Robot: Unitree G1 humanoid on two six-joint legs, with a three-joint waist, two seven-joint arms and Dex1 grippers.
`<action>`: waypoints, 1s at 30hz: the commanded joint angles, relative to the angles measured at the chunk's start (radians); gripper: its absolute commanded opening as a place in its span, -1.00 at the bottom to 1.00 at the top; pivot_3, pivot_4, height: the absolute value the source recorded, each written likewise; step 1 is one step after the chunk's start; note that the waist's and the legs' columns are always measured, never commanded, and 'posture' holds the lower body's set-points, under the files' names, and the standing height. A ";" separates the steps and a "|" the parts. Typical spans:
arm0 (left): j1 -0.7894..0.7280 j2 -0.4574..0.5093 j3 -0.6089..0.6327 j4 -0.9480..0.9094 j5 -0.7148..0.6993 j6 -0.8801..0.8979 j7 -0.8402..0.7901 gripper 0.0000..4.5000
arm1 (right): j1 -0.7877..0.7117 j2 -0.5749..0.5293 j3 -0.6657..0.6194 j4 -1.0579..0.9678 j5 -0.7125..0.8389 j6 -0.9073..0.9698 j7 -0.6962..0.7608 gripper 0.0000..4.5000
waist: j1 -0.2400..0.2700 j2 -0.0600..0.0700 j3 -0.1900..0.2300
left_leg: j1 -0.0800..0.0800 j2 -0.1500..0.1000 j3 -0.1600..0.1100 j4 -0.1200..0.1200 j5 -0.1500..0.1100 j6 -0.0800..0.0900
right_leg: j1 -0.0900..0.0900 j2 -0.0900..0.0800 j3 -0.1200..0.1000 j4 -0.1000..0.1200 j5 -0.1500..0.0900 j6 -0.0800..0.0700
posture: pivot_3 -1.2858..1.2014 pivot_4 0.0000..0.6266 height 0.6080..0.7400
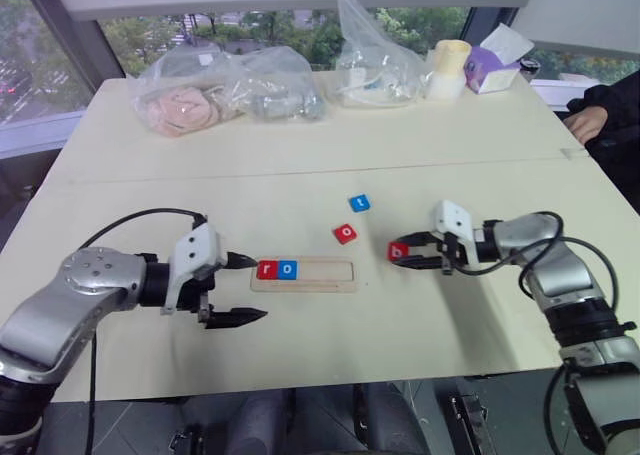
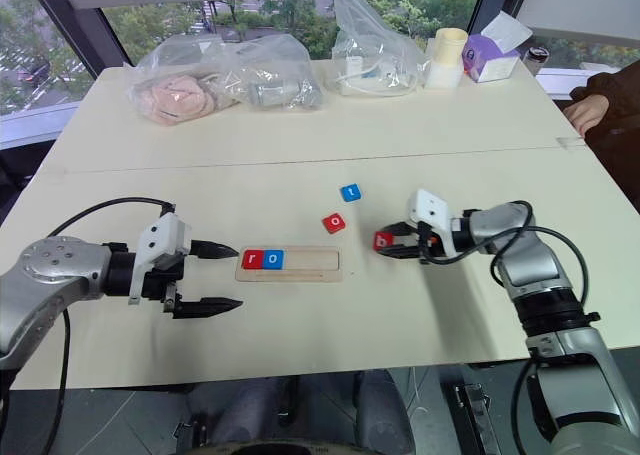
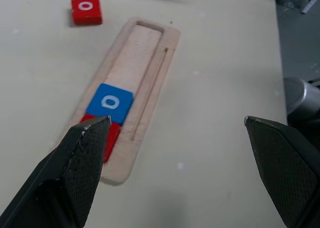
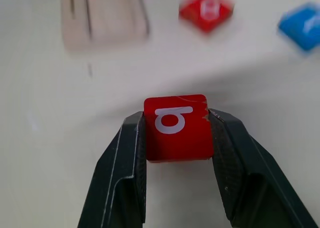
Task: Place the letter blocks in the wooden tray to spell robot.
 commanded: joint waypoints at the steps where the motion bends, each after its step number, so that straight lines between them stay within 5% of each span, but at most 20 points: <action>1: 0.031 0.029 0.082 -0.019 -0.062 0.031 -0.033 1.00 | -0.027 0.034 0.040 -0.182 0.025 0.140 -0.057 -0.48 | 0.003 0.000 0.000 | 0.000 0.000 0.000 0.000 0.000 0.000 | 0.000 0.000 0.000 0.001 0.000 0.000 | 0.03 -0.52 1.00; 13: 0.112 0.055 0.123 -0.040 -0.037 0.021 -0.002 1.00 | -0.099 0.242 0.264 -0.241 -0.102 0.259 -0.245 -0.48 | 0.006 -0.001 0.000 | -0.001 -0.001 0.002 0.001 0.000 0.000 | 0.000 -0.001 0.001 0.000 0.000 0.000 | 0.03 -0.52 1.00; 30: 0.086 0.023 0.112 -0.069 -0.075 0.062 0.051 1.00 | -0.118 0.297 0.295 -0.144 -0.134 0.236 -0.272 -0.48 | 0.003 -0.001 0.000 | 0.000 0.000 0.002 0.001 0.000 0.000 | -0.001 0.000 0.001 0.002 0.000 0.000 | 0.03 -0.52 1.00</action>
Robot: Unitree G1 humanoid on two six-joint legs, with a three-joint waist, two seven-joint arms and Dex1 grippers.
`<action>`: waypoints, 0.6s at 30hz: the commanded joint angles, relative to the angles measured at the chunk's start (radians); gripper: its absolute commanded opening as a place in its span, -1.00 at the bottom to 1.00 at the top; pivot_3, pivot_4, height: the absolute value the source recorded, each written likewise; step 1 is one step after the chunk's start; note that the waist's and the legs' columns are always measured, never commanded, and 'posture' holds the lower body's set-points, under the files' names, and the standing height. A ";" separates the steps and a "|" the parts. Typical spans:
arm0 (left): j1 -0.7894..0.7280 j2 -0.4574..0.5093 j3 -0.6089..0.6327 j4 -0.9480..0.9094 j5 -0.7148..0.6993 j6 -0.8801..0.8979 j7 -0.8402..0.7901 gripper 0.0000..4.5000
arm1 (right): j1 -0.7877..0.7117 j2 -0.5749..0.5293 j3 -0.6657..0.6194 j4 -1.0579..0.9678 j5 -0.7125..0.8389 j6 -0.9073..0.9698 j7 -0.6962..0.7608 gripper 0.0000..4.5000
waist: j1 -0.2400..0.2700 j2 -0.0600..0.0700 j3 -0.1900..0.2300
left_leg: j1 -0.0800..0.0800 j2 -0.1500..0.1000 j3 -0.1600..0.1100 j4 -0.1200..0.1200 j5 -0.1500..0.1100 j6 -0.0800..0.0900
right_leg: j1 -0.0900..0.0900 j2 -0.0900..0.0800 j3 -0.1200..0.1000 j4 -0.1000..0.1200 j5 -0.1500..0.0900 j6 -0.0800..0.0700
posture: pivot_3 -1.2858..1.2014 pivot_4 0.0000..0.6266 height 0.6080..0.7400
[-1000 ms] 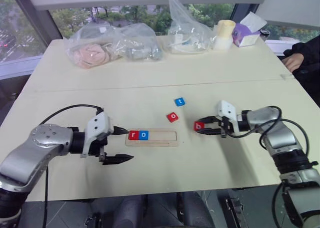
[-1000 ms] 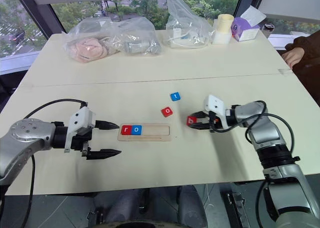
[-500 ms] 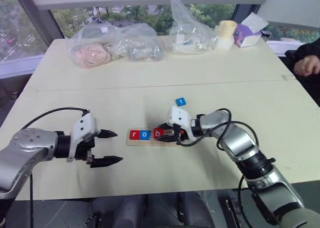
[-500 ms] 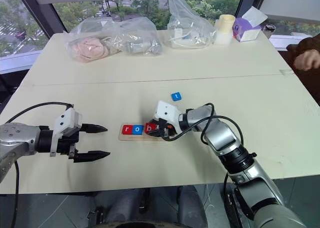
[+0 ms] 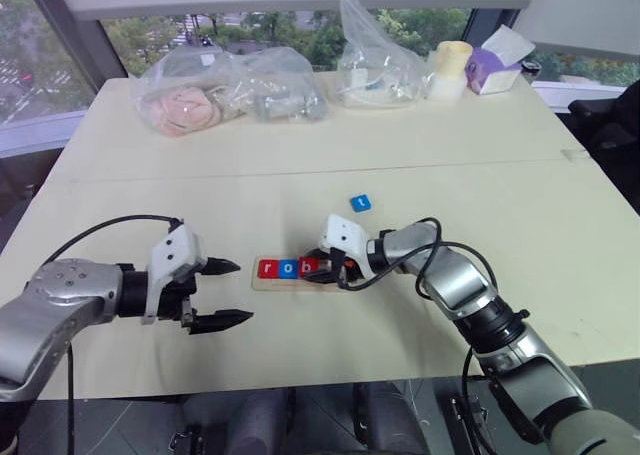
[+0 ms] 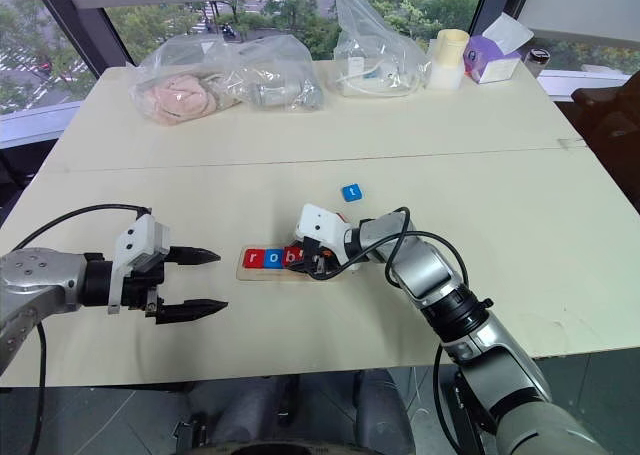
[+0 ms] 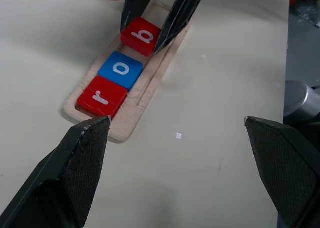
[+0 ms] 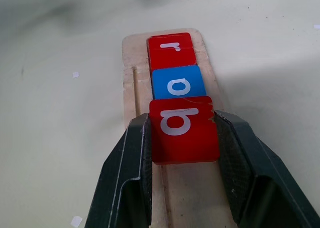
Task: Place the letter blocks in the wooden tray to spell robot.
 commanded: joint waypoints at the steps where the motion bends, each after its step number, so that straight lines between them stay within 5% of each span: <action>1: -0.011 -0.001 0.010 -0.017 -0.004 -0.007 0.001 1.00 | -0.024 0.016 -0.005 0.000 -0.004 -0.029 -0.005 -0.48 | 0.000 0.000 0.000 | 0.000 0.000 0.000 0.000 0.000 0.000 | 0.000 0.000 0.000 0.000 0.000 0.000 | 0.03 -0.52 1.00; 4: -0.012 -0.001 0.007 -0.017 -0.002 -0.008 0.003 1.00 | -0.023 0.021 -0.007 0.003 -0.001 -0.028 -0.003 -0.48 | -0.001 0.000 0.000 | 0.000 0.000 0.000 0.000 0.000 0.000 | 0.000 0.000 0.000 0.000 0.000 0.000 | 0.03 -0.52 1.00; 11: -0.024 -0.003 0.002 -0.010 0.003 -0.012 0.007 1.00 | -0.030 0.017 -0.003 0.008 -0.030 -0.068 -0.008 0.98 | 0.000 0.000 0.000 | 0.000 0.000 0.000 0.000 0.000 0.000 | 0.000 0.000 0.000 0.000 0.000 0.000 | 0.03 -0.52 1.00; 18: -0.035 -0.011 -0.006 -0.001 0.010 -0.014 0.011 1.00 | -0.040 0.005 -0.054 -0.006 -0.010 -0.050 -0.009 0.98 | 0.000 0.000 0.000 | 0.000 0.000 0.000 0.000 0.000 0.000 | 0.000 0.000 0.000 0.000 0.000 0.000 | 0.03 -0.52 1.00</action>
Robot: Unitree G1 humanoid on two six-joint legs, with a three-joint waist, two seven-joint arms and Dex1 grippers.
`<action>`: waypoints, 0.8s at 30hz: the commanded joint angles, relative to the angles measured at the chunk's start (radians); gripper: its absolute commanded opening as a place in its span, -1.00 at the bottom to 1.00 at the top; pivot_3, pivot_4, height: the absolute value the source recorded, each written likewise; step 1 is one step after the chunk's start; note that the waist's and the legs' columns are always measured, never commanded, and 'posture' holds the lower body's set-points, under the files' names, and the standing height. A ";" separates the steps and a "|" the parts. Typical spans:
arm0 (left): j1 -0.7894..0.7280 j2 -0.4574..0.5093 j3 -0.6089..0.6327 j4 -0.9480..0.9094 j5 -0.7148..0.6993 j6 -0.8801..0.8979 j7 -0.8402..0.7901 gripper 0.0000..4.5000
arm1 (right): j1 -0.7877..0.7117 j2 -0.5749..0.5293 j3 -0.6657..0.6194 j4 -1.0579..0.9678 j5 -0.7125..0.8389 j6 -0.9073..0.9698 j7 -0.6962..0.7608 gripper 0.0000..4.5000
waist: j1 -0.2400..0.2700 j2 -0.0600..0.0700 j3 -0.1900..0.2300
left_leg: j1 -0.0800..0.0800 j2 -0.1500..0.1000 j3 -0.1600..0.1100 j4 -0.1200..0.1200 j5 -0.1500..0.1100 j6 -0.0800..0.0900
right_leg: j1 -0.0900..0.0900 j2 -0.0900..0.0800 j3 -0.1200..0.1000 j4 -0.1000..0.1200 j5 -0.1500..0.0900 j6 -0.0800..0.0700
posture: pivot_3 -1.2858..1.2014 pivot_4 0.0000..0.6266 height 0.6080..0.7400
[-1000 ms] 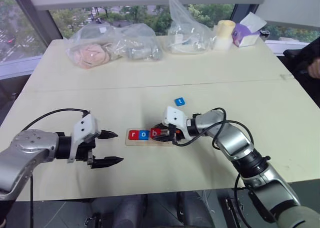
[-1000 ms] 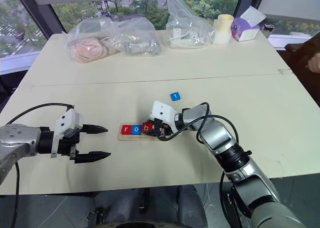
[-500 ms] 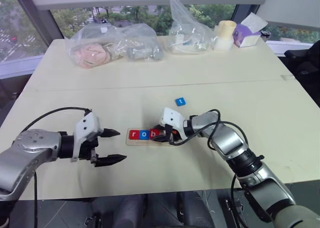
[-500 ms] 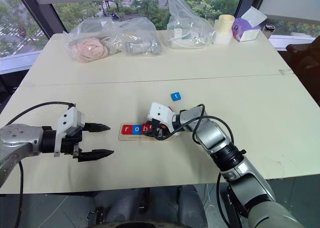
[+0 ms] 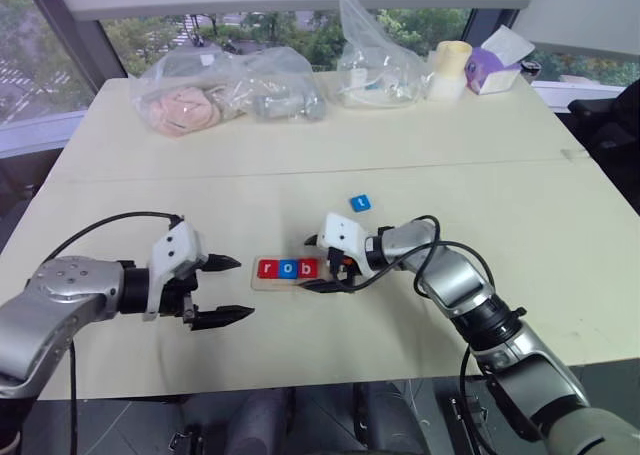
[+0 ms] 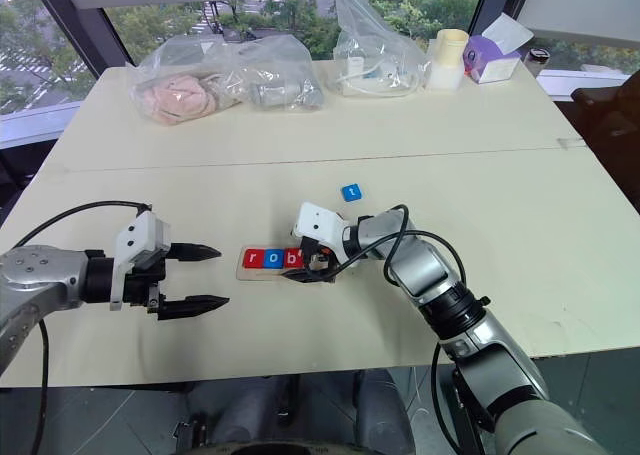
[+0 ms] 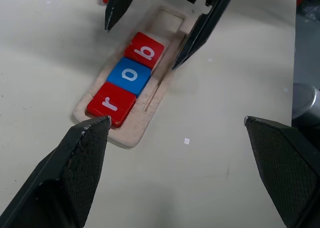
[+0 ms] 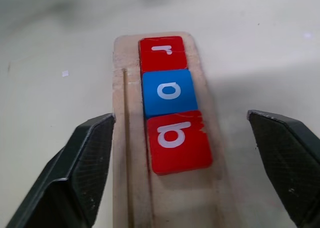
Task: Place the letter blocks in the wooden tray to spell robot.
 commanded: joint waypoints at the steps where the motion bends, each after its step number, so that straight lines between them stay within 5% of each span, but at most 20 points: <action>1: -0.017 -0.003 0.004 -0.007 0.005 -0.013 0.005 1.00 | -0.024 -0.001 -0.067 -0.024 0.032 0.020 -0.016 0.98 | 0.001 0.000 0.000 | 0.000 0.000 0.000 0.000 0.000 0.000 | 0.000 0.000 0.000 0.000 0.000 0.000 | 0.03 -0.52 1.00; 6: -0.012 -0.008 0.005 -0.005 0.009 -0.016 0.008 1.00 | 0.008 -0.020 -0.148 -0.088 0.106 0.109 -0.021 0.98 | 0.002 0.000 0.000 | 0.000 0.000 0.000 0.000 0.000 0.000 | 0.000 0.000 0.000 0.000 0.000 0.000 | 0.03 -0.52 1.00; 24: -0.035 -0.011 -0.004 0.015 0.023 -0.018 -0.001 1.00 | 0.085 0.004 -0.038 -0.087 0.116 0.070 0.010 0.98 | 0.000 0.000 0.000 | 0.000 0.000 0.000 0.000 0.000 0.000 | 0.000 0.000 0.000 0.000 0.000 0.000 | 0.03 -0.52 1.00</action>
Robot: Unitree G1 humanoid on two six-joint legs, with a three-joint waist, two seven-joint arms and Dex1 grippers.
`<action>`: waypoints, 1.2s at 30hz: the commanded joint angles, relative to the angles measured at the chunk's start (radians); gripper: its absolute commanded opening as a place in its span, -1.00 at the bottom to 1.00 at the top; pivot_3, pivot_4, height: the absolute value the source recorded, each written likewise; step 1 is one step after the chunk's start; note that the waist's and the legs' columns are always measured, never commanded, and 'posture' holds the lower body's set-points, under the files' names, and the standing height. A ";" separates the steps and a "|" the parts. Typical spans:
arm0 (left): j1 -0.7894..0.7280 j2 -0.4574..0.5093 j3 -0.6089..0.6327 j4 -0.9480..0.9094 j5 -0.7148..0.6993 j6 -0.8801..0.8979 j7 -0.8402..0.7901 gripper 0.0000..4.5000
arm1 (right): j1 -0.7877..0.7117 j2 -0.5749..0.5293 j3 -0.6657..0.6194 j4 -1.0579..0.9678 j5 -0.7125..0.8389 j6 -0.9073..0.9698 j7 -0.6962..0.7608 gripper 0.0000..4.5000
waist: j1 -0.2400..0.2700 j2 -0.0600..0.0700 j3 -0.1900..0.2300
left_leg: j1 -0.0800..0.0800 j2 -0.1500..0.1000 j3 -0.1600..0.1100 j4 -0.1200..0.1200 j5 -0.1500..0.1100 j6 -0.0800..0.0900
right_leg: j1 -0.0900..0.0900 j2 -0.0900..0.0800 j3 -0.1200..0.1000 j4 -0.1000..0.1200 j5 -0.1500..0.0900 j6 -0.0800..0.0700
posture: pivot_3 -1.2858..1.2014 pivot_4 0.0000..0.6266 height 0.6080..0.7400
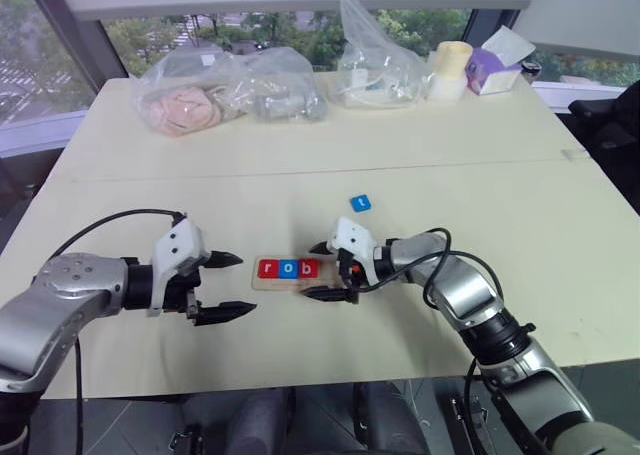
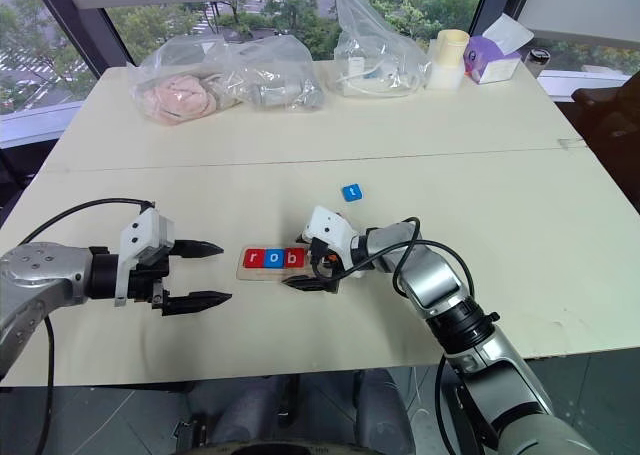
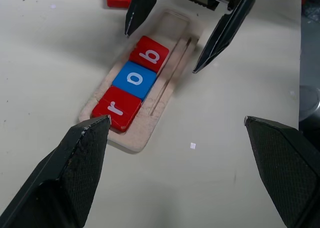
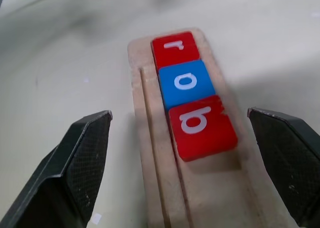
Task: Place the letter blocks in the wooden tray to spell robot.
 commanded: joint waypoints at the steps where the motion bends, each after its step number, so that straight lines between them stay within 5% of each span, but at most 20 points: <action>1: -0.006 0.003 0.017 -0.005 0.002 -0.014 0.000 1.00 | -0.006 0.006 0.004 -0.034 0.020 -0.005 0.018 0.98 | 0.000 0.000 0.000 | 0.000 0.000 0.000 0.000 0.000 0.000 | 0.000 0.000 0.000 0.000 0.000 0.000 | 0.03 -0.52 1.00; 13: -0.008 -0.008 0.013 -0.003 0.010 -0.023 0.015 1.00 | -0.013 -0.002 -0.008 -0.039 -0.003 -0.031 -0.011 0.98 | 0.000 0.000 0.000 | 0.000 0.000 0.000 0.000 0.000 0.000 | 0.000 0.000 0.000 0.000 0.000 0.000 | 0.03 -0.52 1.00; 18: -0.043 -0.058 0.035 -0.002 -0.007 -0.032 0.060 1.00 | -0.046 0.013 -0.145 -0.076 0.036 0.045 -0.131 0.98 | 0.004 0.000 0.000 | 0.000 0.000 0.000 0.000 0.000 0.000 | 0.000 0.000 0.000 0.000 0.000 0.000 | 0.03 -0.52 1.00; 25: -0.106 -0.121 0.044 -0.002 -0.056 0.013 0.113 1.00 | -0.049 0.137 -0.326 -0.171 0.057 0.410 -0.456 0.98 | 0.000 0.000 0.000 | 0.000 0.000 -0.001 0.000 0.000 0.000 | 0.000 0.000 0.000 0.001 0.000 0.000 | 0.03 -0.52 1.00; 36: -0.205 -0.160 -0.016 0.017 -0.068 0.082 0.148 1.00 | 0.000 0.230 -0.267 -0.178 0.023 0.557 -0.661 0.98 | -0.001 0.000 0.000 | 0.000 -0.001 0.000 0.000 0.000 0.000 | 0.000 0.000 0.000 0.001 0.000 0.000 | 0.03 -0.52 1.00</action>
